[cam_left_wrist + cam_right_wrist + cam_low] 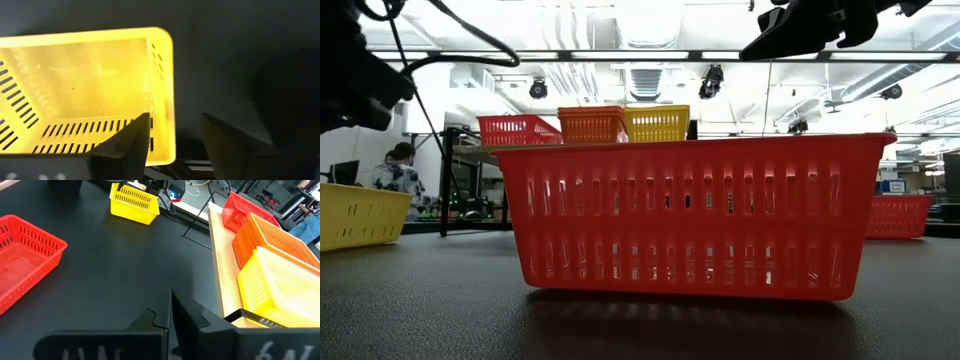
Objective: Stack baskets on shelf by color
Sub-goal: Stack the yellow bin on the other yellow bin on the shelf
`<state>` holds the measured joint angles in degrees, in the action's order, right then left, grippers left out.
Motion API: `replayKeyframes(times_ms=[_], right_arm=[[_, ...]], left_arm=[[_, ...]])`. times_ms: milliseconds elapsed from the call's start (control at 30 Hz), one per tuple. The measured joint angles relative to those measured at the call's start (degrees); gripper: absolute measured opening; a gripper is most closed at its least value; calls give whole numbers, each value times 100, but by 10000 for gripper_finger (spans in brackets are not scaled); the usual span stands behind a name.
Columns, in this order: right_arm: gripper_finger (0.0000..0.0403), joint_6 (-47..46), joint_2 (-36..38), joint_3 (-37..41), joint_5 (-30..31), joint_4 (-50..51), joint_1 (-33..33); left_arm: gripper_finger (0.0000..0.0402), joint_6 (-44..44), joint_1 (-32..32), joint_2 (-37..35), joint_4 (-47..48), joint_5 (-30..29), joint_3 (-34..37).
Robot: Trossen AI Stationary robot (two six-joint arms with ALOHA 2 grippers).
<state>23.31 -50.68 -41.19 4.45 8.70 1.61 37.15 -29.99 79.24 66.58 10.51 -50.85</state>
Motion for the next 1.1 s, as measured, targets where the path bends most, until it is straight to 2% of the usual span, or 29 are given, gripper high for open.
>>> replayKeyframes(times_ms=[167,533,633,800,833,967,1100], right_arm=[[9,15,0,9,0,1,0],[9,67,-2,20,2,47,-4],[9,74,-1,20,2,46,-2],[9,33,-2,20,4,47,-2],[9,33,-1,20,4,50,-2],[9,-23,18,20,9,382,-2],[9,-494,113,20,34,982,-13]], left_arm=[[171,9,-51,7,-61,-45,120],[164,199,-51,26,-532,-240,432],[135,146,-51,26,-536,-248,463],[25,-3,-49,26,-559,-247,416],[14,4,-48,26,-561,-248,392],[4,267,-44,26,-555,-429,148],[2,787,-36,26,-566,-705,-398]])
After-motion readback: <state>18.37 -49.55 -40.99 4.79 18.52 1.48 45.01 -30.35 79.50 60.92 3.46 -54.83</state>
